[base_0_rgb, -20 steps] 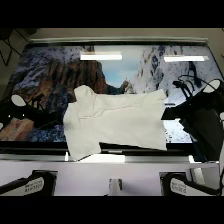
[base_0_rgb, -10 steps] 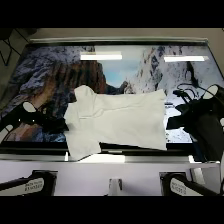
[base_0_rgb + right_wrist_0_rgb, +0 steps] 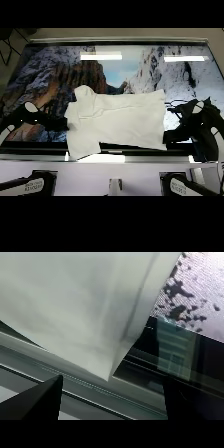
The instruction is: Fold the shirts.
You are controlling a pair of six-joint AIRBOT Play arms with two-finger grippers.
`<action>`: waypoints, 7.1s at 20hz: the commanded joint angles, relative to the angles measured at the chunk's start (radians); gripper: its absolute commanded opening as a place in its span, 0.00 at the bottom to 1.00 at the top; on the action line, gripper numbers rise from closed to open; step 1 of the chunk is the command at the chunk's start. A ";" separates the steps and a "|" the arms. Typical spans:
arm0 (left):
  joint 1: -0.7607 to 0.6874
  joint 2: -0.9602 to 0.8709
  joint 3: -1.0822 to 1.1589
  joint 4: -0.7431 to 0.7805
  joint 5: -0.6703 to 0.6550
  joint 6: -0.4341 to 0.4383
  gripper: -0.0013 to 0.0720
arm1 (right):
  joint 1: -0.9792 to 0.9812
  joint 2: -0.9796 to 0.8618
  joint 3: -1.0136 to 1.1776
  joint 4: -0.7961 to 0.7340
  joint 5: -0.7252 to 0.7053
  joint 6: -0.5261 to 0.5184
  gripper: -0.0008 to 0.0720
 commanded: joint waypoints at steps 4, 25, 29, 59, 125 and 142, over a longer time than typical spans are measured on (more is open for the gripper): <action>0.000 0.050 0.001 -0.013 -0.007 0.012 0.06 | 0.001 -0.001 -0.090 0.025 -0.089 0.021 0.91; 0.000 0.568 0.703 -0.113 0.299 -0.031 0.05 | 0.001 0.499 0.566 0.260 -0.486 -0.150 0.04; 0.000 0.591 1.112 -0.138 0.438 -0.127 0.05 | 0.001 0.650 0.892 0.240 -0.724 -0.178 0.04; -0.129 -0.349 0.853 0.080 -0.074 -0.123 0.06 | 0.131 -0.463 0.907 0.080 -0.194 0.019 0.04; -0.177 0.220 -0.250 -0.099 -0.077 -0.164 0.75 | 0.080 0.110 0.275 -0.066 0.098 -0.050 0.68; -0.224 0.222 -0.317 -0.136 0.069 -0.144 0.06 | 0.080 -0.055 0.089 -0.177 0.114 -0.051 0.83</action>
